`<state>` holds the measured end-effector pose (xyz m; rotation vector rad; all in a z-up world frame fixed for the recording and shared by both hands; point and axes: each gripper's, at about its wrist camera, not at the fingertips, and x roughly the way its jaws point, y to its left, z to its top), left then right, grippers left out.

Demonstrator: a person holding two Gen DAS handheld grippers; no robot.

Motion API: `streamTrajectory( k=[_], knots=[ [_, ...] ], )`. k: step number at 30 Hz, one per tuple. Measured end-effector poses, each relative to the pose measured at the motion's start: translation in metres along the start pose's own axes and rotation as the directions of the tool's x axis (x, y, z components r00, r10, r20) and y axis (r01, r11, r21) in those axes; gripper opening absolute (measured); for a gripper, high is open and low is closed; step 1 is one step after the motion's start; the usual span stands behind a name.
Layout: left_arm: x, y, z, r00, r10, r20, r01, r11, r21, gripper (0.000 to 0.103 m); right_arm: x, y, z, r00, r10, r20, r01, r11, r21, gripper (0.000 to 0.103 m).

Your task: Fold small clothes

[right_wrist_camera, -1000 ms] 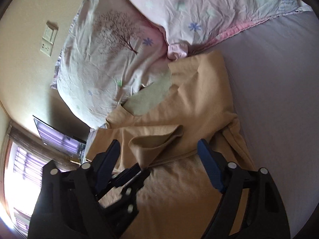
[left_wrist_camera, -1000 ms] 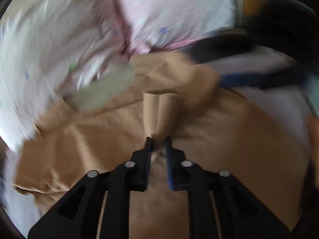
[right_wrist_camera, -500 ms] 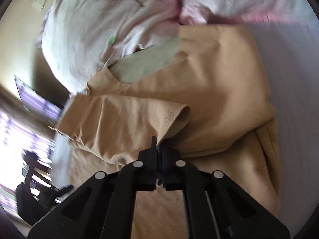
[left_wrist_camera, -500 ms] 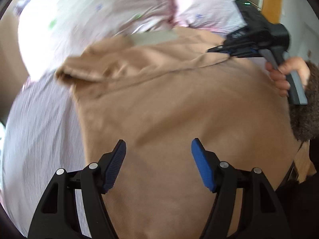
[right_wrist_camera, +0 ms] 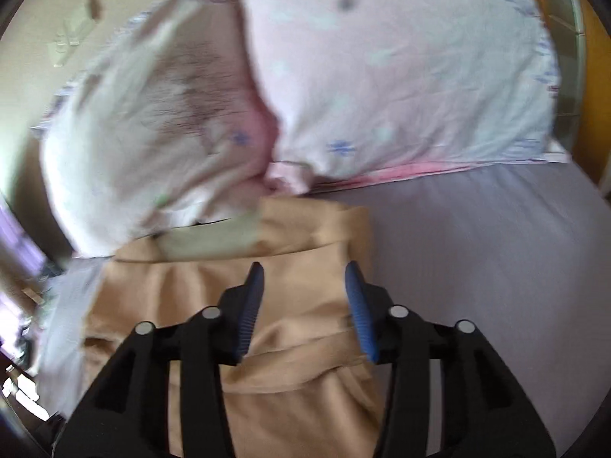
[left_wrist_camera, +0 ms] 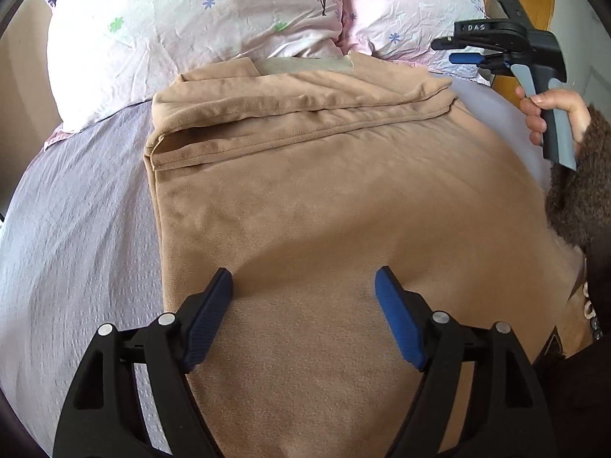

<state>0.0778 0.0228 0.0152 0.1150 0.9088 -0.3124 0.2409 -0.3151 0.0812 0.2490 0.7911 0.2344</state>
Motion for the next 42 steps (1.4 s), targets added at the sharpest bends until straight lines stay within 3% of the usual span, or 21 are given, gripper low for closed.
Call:
streamTrajectory(
  k=[3, 4, 6, 9, 11, 12, 14, 17, 19, 21, 24, 28, 31, 33, 35, 36, 37, 38, 39, 40, 42],
  knots=[
    [0.002, -0.002, 0.002, 1.000, 0.007, 0.000, -0.007, 1.000, 0.004, 0.081, 0.019, 0.007, -0.004, 0.993, 0.071, -0.094, -0.072, 0.997, -0.007, 0.047],
    [0.002, -0.001, 0.001, 1.000, 0.006, 0.004, -0.006, 1.000, -0.002, 0.081, 0.031, 0.004, -0.007, 0.987, 0.062, -0.150, -0.060, 0.998, 0.019, 0.053],
    [-0.002, 0.003, 0.000, 1.000, -0.017, 0.009, 0.017, 0.999, -0.029, 0.081, 0.051, -0.014, -0.016, 0.965, 0.040, -0.260, -0.016, 0.995, 0.097, 0.049],
    [-0.027, 0.021, -0.013, 0.994, -0.095, 0.046, 0.099, 0.988, -0.115, 0.080, 0.024, -0.032, -0.023, 0.973, 0.101, -0.210, -0.065, 0.983, 0.171, 0.044],
    [-0.048, 0.033, -0.025, 0.989, -0.118, 0.091, 0.131, 0.981, -0.144, 0.081, -0.016, -0.036, -0.036, 0.982, 0.120, -0.148, -0.098, 0.984, 0.151, 0.067],
    [-0.062, 0.041, -0.035, 0.982, -0.145, 0.121, 0.164, 0.973, -0.161, 0.081, -0.038, -0.038, -0.046, 0.978, 0.169, -0.119, -0.153, 0.979, 0.132, 0.069],
    [-0.087, 0.053, -0.055, 0.961, -0.205, 0.185, 0.239, 0.954, -0.183, 0.095, -0.078, -0.041, -0.072, 0.949, 0.298, -0.101, -0.291, 0.953, 0.081, 0.074],
    [-0.119, 0.064, -0.092, 0.915, -0.307, 0.263, 0.360, 0.915, -0.183, 0.097, -0.132, -0.050, -0.117, 0.898, 0.427, -0.108, -0.428, 0.904, 0.015, 0.085],
    [-0.128, 0.068, -0.114, 0.909, -0.316, 0.273, 0.376, 0.903, -0.206, 0.098, -0.164, -0.062, -0.159, 0.871, 0.472, -0.139, -0.477, 0.879, -0.005, 0.087],
    [-0.125, 0.072, -0.132, 0.914, -0.319, 0.252, 0.381, 0.887, -0.262, 0.098, -0.180, -0.082, -0.198, 0.858, 0.480, -0.183, -0.483, 0.875, 0.030, 0.087],
    [-0.106, 0.075, -0.153, 0.929, -0.317, 0.192, 0.367, 0.857, -0.361, 0.097, -0.186, -0.108, -0.241, 0.860, 0.451, -0.237, -0.436, 0.892, 0.116, 0.086],
    [-0.085, 0.071, -0.157, 0.924, -0.349, 0.154, 0.381, 0.829, -0.409, 0.097, -0.174, -0.128, -0.267, 0.862, 0.439, -0.255, -0.395, 0.895, 0.208, 0.082],
    [-0.075, 0.066, -0.151, 0.917, -0.372, 0.143, 0.397, 0.815, -0.423, 0.086, -0.158, -0.129, -0.271, 0.836, 0.493, -0.242, -0.439, 0.865, 0.244, 0.074],
    [-0.069, 0.065, -0.149, 0.905, -0.401, 0.144, 0.422, 0.794, -0.437, 0.076, -0.143, -0.122, -0.274, 0.810, 0.528, -0.257, -0.472, 0.846, 0.250, 0.060],
    [-0.059, 0.064, -0.145, 0.888, -0.438, 0.141, 0.450, 0.762, -0.466, 0.057, -0.136, -0.117, -0.276, 0.792, 0.545, -0.275, -0.491, 0.836, 0.243, 0.025],
    [-0.052, 0.065, -0.142, 0.883, -0.450, 0.129, 0.452, 0.746, -0.490, 0.050, -0.135, -0.113, -0.276, 0.785, 0.552, -0.281, -0.502, 0.833, 0.233, 0.017],
    [-0.049, 0.067, -0.142, 0.881, -0.456, 0.124, 0.451, 0.734, -0.507, 0.032, -0.134, -0.110, -0.275, 0.782, 0.556, -0.282, -0.512, 0.831, 0.217, 0.008],
    [-0.045, 0.071, -0.142, 0.869, -0.477, 0.132, 0.467, 0.703, -0.536, 0.015, -0.136, -0.109, -0.273, 0.780, 0.562, -0.275, -0.523, 0.827, 0.204, 0.008],
    [-0.045, 0.074, -0.144, 0.859, -0.492, 0.144, 0.481, 0.678, -0.556, 0.009, -0.141, -0.106, -0.271, 0.777, 0.574, -0.258, -0.542, 0.818, 0.190, 0.008],
    [-0.046, 0.080, -0.146, 0.845, -0.510, 0.162, 0.498, 0.639, -0.586, 0.005, -0.145, -0.105, -0.267, 0.775, 0.583, -0.244, -0.554, 0.813, 0.181, 0.007],
    [-0.054, 0.085, -0.144, 0.838, -0.515, 0.181, 0.509, 0.617, -0.600, 0.004, -0.154, -0.101, -0.255, 0.775, 0.596, -0.209, -0.575, 0.803, 0.157, 0.007]
  ],
)
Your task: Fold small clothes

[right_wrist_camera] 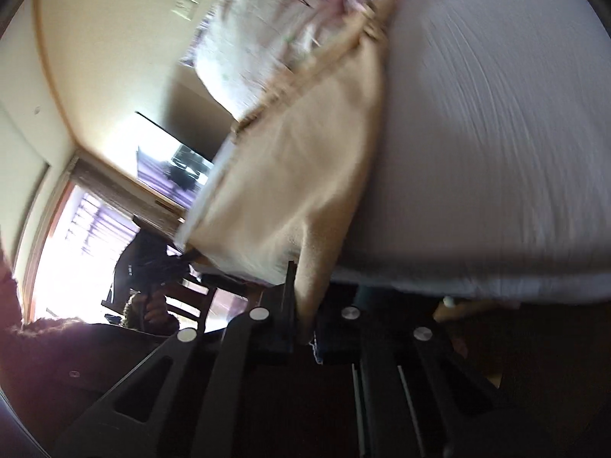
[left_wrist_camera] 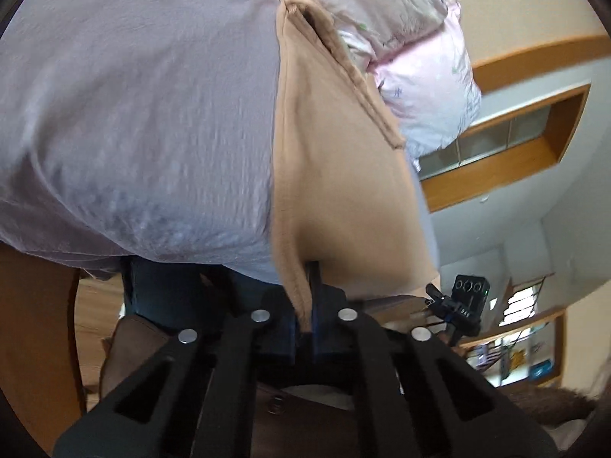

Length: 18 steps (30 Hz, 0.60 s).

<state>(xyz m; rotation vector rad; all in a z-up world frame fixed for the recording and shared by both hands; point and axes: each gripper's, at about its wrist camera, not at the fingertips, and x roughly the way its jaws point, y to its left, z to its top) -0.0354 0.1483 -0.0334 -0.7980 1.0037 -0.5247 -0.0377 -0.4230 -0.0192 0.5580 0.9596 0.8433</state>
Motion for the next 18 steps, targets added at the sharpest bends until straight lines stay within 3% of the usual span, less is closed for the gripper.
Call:
streamTrajectory(
  k=[4, 6, 10, 14, 16, 18],
  knots=[
    [-0.024, -0.032, 0.032, 0.995, -0.043, 0.088, 0.038, 0.998, 0.059, 0.004, -0.018, 0.028, 0.044, 0.992, 0.055, 0.117, -0.044, 0.995, -0.094, 0.007],
    [-0.030, -0.046, 0.055, 0.991, -0.034, 0.127, 0.020, 0.994, 0.103, 0.004, -0.022, 0.037, 0.076, 0.982, 0.074, 0.176, -0.052, 0.991, -0.127, 0.007],
    [-0.016, -0.076, 0.147, 0.972, 0.021, 0.235, -0.063, 0.983, 0.172, 0.004, -0.001, 0.038, 0.168, 0.951, 0.059, 0.304, -0.026, 0.993, -0.111, 0.007],
    [0.033, -0.072, 0.241, 0.958, 0.088, 0.271, -0.123, 0.986, 0.113, 0.004, 0.046, -0.004, 0.257, 0.927, -0.088, 0.364, 0.066, 0.995, 0.072, 0.007],
    [0.063, -0.057, 0.281, 0.959, 0.122, 0.255, -0.139, 0.989, 0.048, 0.004, 0.079, -0.031, 0.293, 0.924, -0.179, 0.337, 0.130, 0.978, 0.164, 0.007],
    [0.079, -0.045, 0.302, 0.958, 0.150, 0.246, -0.154, 0.988, -0.003, 0.004, 0.107, -0.056, 0.321, 0.923, -0.250, 0.293, 0.186, 0.955, 0.230, 0.007]
  ],
)
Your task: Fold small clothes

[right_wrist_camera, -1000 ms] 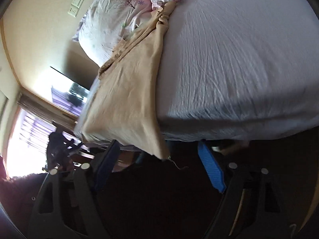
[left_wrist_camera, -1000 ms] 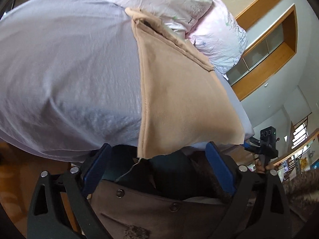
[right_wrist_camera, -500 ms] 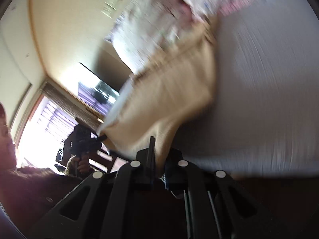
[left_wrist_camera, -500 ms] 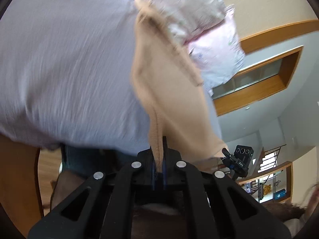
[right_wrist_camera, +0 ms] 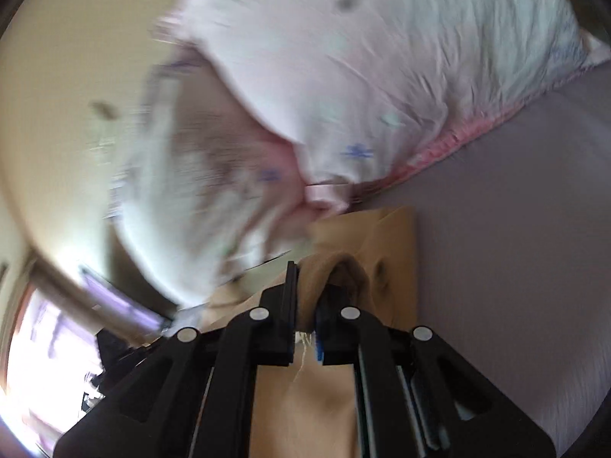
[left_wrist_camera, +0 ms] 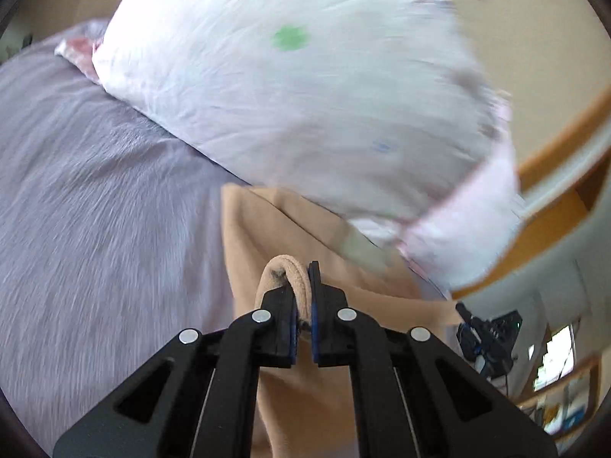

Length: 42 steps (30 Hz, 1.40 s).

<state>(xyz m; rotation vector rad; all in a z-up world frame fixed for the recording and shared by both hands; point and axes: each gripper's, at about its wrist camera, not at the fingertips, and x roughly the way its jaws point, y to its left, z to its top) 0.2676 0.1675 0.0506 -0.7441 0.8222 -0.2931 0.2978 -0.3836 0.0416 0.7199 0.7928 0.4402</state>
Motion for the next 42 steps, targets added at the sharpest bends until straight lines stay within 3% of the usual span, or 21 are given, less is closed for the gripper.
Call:
streamTrajectory(
  k=[6, 8, 9, 11, 14, 15, 16, 17, 18, 19, 20, 22, 26, 27, 29, 33, 34, 36, 38, 42],
  knots=[
    [0.042, 0.021, 0.033, 0.999, -0.004, -0.037, 0.000, 0.995, -0.104, 0.004, 0.046, -0.022, 0.025, 0.996, -0.082, -0.019, 0.083, 0.989, 0.123, 0.012],
    [0.050, 0.033, 0.040, 0.997, -0.046, -0.062, 0.034, 0.982, -0.184, 0.004, 0.053, -0.030, 0.030, 0.992, -0.124, -0.015, 0.125, 0.976, 0.180, 0.056],
    [0.052, 0.037, 0.042, 0.995, -0.066, -0.068, 0.050, 0.976, -0.213, 0.006, 0.056, -0.033, 0.031, 0.991, -0.135, -0.010, 0.134, 0.971, 0.196, 0.062],
    [0.050, 0.045, 0.048, 0.993, -0.111, -0.040, 0.096, 0.959, -0.268, 0.006, 0.061, -0.037, 0.032, 0.989, -0.145, -0.011, 0.144, 0.969, 0.202, 0.062],
    [0.043, 0.045, 0.053, 0.988, -0.154, -0.016, 0.145, 0.955, -0.259, 0.010, 0.063, -0.039, 0.029, 0.985, -0.171, -0.006, 0.170, 0.970, 0.176, 0.056],
    [0.038, 0.044, 0.055, 0.988, -0.156, 0.012, 0.153, 0.956, -0.252, 0.017, 0.061, -0.037, 0.029, 0.981, -0.192, -0.005, 0.190, 0.968, 0.166, 0.055],
    [0.031, 0.043, 0.056, 0.989, -0.142, 0.046, 0.149, 0.958, -0.245, 0.049, 0.057, -0.034, 0.028, 0.978, -0.209, 0.010, 0.205, 0.967, 0.149, 0.055],
    [0.019, 0.042, 0.056, 0.986, -0.121, 0.111, 0.144, 0.962, -0.231, 0.095, 0.053, -0.030, 0.028, 0.976, -0.214, 0.027, 0.209, 0.969, 0.133, 0.056],
    [0.010, 0.041, 0.055, 0.981, -0.114, 0.157, 0.146, 0.965, -0.216, 0.101, 0.049, -0.026, 0.028, 0.976, -0.215, 0.039, 0.209, 0.971, 0.113, 0.056],
    [-0.002, 0.040, 0.056, 0.973, -0.109, 0.205, 0.147, 0.973, -0.179, 0.101, 0.047, -0.019, 0.029, 0.975, -0.217, 0.046, 0.213, 0.974, 0.082, 0.056],
    [-0.007, 0.037, 0.057, 0.974, -0.106, 0.200, 0.138, 0.978, -0.157, 0.101, 0.043, -0.016, 0.028, 0.975, -0.219, 0.048, 0.216, 0.974, 0.064, 0.056],
    [-0.010, 0.035, 0.055, 0.987, -0.089, 0.135, 0.107, 0.984, -0.139, 0.101, 0.038, -0.012, 0.025, 0.970, -0.242, 0.032, 0.241, 0.970, 0.027, 0.053],
    [-0.006, 0.025, 0.037, 0.998, -0.034, 0.044, 0.037, 0.997, -0.065, 0.101, 0.047, -0.009, 0.013, 0.961, -0.269, -0.058, 0.269, 0.963, -0.006, 0.029],
    [-0.003, 0.022, 0.032, 0.999, -0.025, 0.027, 0.027, 0.998, -0.054, 0.101, 0.050, -0.010, 0.010, 0.959, -0.274, -0.074, 0.274, 0.962, -0.015, 0.027],
    [0.004, 0.018, 0.021, 1.000, -0.006, -0.024, 0.006, 1.000, -0.024, 0.101, 0.055, -0.005, 0.006, 0.952, -0.297, -0.075, 0.294, 0.954, -0.057, 0.006],
    [0.014, 0.015, 0.002, 0.993, 0.014, -0.116, -0.012, 1.000, 0.017, 0.101, 0.037, -0.005, 0.003, 0.945, -0.327, -0.008, 0.327, 0.945, -0.009, 0.005],
    [0.017, 0.014, -0.001, 0.991, 0.015, -0.132, -0.013, 1.000, 0.023, 0.101, 0.038, -0.004, 0.002, 0.940, -0.340, -0.014, 0.340, 0.940, -0.020, 0.007],
    [0.023, 0.013, -0.009, 0.985, -0.009, -0.172, 0.013, 1.000, 0.021, 0.101, 0.033, 0.001, 0.000, 0.926, -0.377, -0.017, 0.376, 0.925, -0.049, 0.025],
    [0.027, 0.015, -0.012, 0.978, -0.035, -0.207, 0.036, 0.999, 0.002, 0.099, 0.029, 0.013, -0.008, 0.946, -0.325, 0.015, 0.325, 0.945, -0.043, 0.065],
    [0.035, 0.009, -0.024, 0.972, -0.050, -0.231, 0.046, 0.999, -0.020, 0.092, 0.011, 0.035, -0.016, 0.967, -0.248, 0.059, 0.252, 0.964, -0.086, 0.070]
  ],
)
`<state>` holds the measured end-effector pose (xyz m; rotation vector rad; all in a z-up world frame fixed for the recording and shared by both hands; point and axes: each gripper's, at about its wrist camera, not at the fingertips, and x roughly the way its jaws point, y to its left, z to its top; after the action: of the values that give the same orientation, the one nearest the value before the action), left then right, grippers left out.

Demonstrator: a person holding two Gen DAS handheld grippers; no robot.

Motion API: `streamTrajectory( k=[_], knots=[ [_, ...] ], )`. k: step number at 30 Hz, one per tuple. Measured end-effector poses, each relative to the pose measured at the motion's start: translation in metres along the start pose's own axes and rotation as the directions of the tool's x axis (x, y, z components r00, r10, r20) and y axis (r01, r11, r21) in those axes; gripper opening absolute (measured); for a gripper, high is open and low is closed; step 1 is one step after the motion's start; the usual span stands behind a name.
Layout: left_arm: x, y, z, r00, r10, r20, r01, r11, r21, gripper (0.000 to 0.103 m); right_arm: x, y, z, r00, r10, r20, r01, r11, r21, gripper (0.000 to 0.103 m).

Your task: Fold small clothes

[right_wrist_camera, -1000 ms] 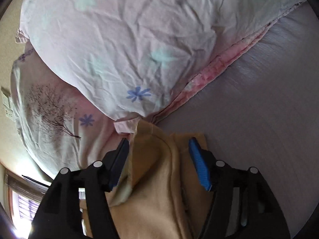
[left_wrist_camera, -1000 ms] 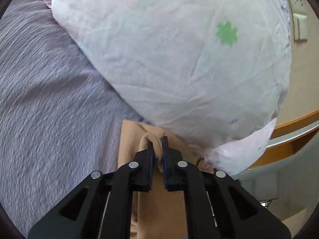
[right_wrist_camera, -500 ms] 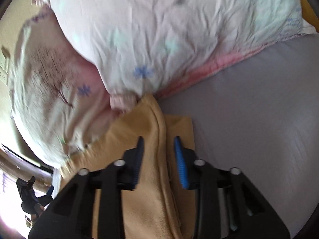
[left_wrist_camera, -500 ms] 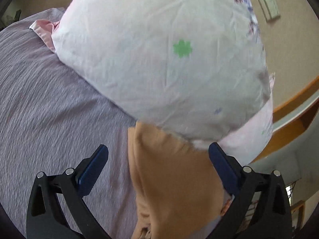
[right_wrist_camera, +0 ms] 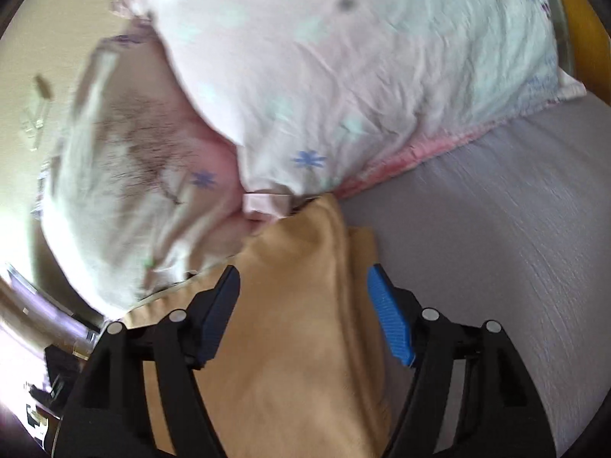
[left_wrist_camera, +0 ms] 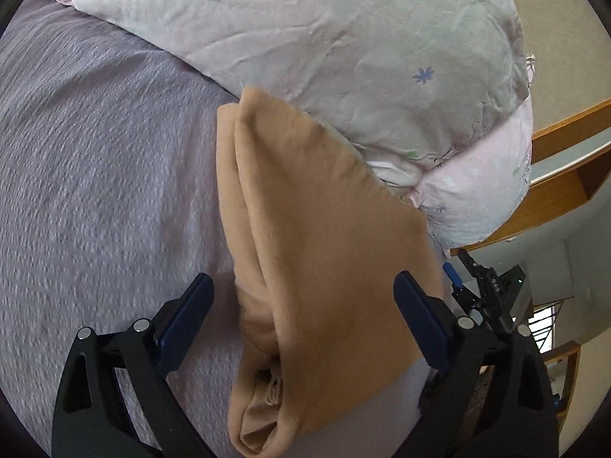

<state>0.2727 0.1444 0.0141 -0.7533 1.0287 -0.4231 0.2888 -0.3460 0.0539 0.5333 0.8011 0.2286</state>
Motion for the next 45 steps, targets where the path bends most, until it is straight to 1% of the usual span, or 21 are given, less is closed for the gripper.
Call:
streamTrajectory(
  k=[2, 4, 5, 7, 8, 10, 12, 18, 21, 24, 25, 26, 28, 29, 30, 32, 33, 36, 38, 41, 45],
  knots=[
    [0.004, 0.002, -0.003, 0.999, -0.029, -0.019, 0.029, 0.999, -0.035, 0.072, -0.008, 0.000, 0.004, 1.000, 0.019, -0.008, -0.019, 1.000, -0.007, 0.073],
    [0.006, -0.001, -0.008, 1.000, -0.017, 0.003, 0.018, 0.998, -0.055, 0.065, -0.015, -0.005, 0.004, 0.999, 0.045, -0.027, -0.045, 0.999, -0.004, 0.073],
    [0.007, 0.003, -0.010, 1.000, -0.030, 0.002, 0.030, 0.995, -0.090, 0.053, -0.016, -0.005, 0.003, 0.998, 0.054, -0.033, -0.054, 0.999, -0.002, 0.073],
    [0.010, 0.020, -0.012, 0.997, -0.082, 0.011, 0.083, 0.972, -0.220, 0.031, -0.021, -0.008, 0.002, 0.996, 0.082, -0.044, -0.082, 0.997, 0.001, 0.073],
    [0.012, 0.029, -0.012, 0.992, -0.123, 0.014, 0.122, 0.952, -0.280, 0.027, -0.021, -0.010, 0.002, 0.995, 0.088, -0.047, -0.088, 0.996, 0.000, 0.073],
    [0.011, 0.031, -0.011, 0.990, -0.141, 0.027, 0.142, 0.933, -0.331, 0.026, -0.027, -0.012, 0.000, 0.994, 0.099, -0.049, -0.100, 0.995, -0.002, 0.073],
    [0.006, 0.011, -0.008, 0.992, -0.117, 0.039, 0.124, 0.950, -0.288, 0.025, -0.037, -0.017, -0.001, 0.993, 0.116, -0.036, -0.117, 0.993, 0.000, 0.073],
    [0.009, -0.118, 0.003, 0.986, -0.157, 0.059, 0.161, 0.985, -0.061, 0.025, -0.070, -0.039, -0.003, 0.989, 0.145, 0.039, -0.146, 0.989, 0.023, 0.073],
    [0.061, -0.199, -0.016, 0.987, -0.159, -0.022, 0.160, 0.981, 0.107, 0.025, -0.083, -0.055, -0.005, 0.986, 0.150, 0.066, -0.154, 0.987, 0.055, 0.074],
    [0.132, -0.244, -0.049, 0.981, -0.123, -0.152, 0.152, 0.968, 0.198, 0.032, -0.085, -0.070, -0.008, 0.988, 0.142, 0.063, -0.147, 0.985, 0.092, 0.074],
    [0.152, -0.250, -0.057, 0.973, -0.114, -0.203, 0.156, 0.966, 0.205, 0.042, -0.085, -0.076, -0.009, 0.989, 0.140, 0.054, -0.145, 0.983, 0.109, 0.074],
    [0.176, -0.254, -0.067, 0.954, -0.130, -0.270, 0.184, 0.965, 0.188, 0.045, -0.085, -0.081, -0.010, 0.989, 0.140, 0.043, -0.145, 0.982, 0.122, 0.074],
    [0.197, -0.251, -0.077, 0.889, -0.280, -0.362, 0.329, 0.941, 0.079, 0.046, -0.086, -0.087, -0.012, 0.989, 0.145, 0.024, -0.147, 0.980, 0.131, 0.073],
    [0.197, -0.249, -0.080, 0.871, -0.321, -0.372, 0.364, 0.930, 0.050, 0.052, -0.089, -0.087, -0.013, 0.988, 0.153, 0.020, -0.154, 0.980, 0.124, 0.074],
    [0.184, -0.247, -0.079, 0.872, -0.349, -0.344, 0.390, 0.919, 0.057, 0.056, -0.091, -0.087, -0.012, 0.987, 0.161, 0.017, -0.162, 0.980, 0.113, 0.073],
    [0.151, -0.239, -0.072, 0.897, -0.360, -0.257, 0.399, 0.910, 0.116, 0.072, -0.095, -0.084, -0.012, 0.984, 0.180, 0.004, -0.179, 0.980, 0.085, 0.074],
    [0.139, -0.235, -0.069, 0.910, -0.353, -0.217, 0.387, 0.912, 0.135, 0.074, -0.094, -0.083, -0.011, 0.981, 0.196, -0.009, -0.195, 0.978, 0.076, 0.074],
    [0.087, -0.197, -0.056, 0.976, -0.212, -0.057, 0.219, 0.959, 0.182, 0.078, -0.081, -0.072, -0.012, 0.975, 0.209, -0.075, -0.206, 0.977, 0.050, 0.073],
    [0.073, -0.170, -0.050, 0.995, -0.102, -0.012, 0.102, 0.982, 0.161, 0.080, -0.060, -0.068, -0.013, 0.969, 0.196, -0.153, -0.188, 0.980, 0.069, 0.075],
    [0.078, -0.132, -0.051, 0.996, -0.053, -0.071, 0.060, 0.994, 0.088, 0.080, -0.032, -0.071, -0.018, 0.941, 0.236, -0.242, -0.204, 0.967, 0.151, 0.077],
    [0.107, -0.117, -0.060, 0.983, -0.069, -0.173, 0.078, 0.996, 0.047, 0.080, -0.011, -0.074, -0.028, 0.909, 0.297, -0.293, -0.236, 0.945, 0.225, 0.080]
  ],
)
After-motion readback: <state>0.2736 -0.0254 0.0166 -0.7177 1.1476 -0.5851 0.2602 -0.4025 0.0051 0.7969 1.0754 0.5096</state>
